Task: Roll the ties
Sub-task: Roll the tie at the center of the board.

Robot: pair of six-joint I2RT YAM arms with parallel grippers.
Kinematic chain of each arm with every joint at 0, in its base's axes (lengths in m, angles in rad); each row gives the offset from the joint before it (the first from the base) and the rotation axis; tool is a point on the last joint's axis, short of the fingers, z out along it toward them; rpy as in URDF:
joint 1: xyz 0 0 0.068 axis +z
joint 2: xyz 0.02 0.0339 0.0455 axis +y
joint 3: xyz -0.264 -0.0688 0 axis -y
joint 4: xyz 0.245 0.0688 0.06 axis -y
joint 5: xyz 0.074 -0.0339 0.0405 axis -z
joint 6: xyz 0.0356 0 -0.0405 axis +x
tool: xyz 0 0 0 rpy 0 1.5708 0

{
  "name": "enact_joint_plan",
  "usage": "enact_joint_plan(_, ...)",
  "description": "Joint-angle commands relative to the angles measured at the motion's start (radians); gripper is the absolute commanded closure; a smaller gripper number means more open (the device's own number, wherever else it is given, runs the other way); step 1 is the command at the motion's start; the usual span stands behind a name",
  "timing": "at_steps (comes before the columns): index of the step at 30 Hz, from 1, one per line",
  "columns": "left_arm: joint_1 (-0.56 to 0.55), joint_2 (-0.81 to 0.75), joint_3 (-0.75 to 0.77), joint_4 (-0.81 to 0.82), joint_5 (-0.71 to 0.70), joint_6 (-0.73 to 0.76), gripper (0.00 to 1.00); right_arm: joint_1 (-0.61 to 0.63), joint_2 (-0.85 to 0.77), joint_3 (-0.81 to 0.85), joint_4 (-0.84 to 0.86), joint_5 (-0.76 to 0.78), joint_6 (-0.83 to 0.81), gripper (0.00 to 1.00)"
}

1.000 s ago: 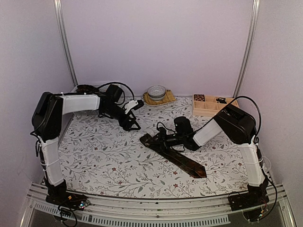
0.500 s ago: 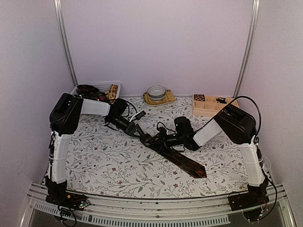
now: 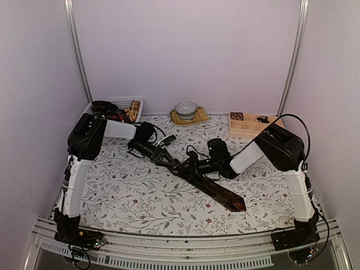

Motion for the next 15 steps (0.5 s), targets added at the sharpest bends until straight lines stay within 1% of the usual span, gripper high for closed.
enact_joint_plan(1,-0.030,0.098,-0.003,-0.120,-0.036,0.035,0.35,-0.020,0.108,-0.023,-0.137,0.029,-0.027,0.73)
enact_joint_plan(7,-0.033,0.121,-0.006,-0.117,-0.011,0.019,0.41,-0.022,0.115,-0.020,-0.139,0.027,-0.030,0.74)
enact_joint_plan(12,-0.044,0.145,-0.019,-0.123,-0.011,0.013,0.52,-0.024,0.119,-0.018,-0.135,0.027,-0.030,0.74)
enact_joint_plan(15,-0.052,0.156,-0.024,-0.125,-0.018,0.014,0.53,-0.025,0.123,-0.015,-0.134,0.026,-0.029,0.75)
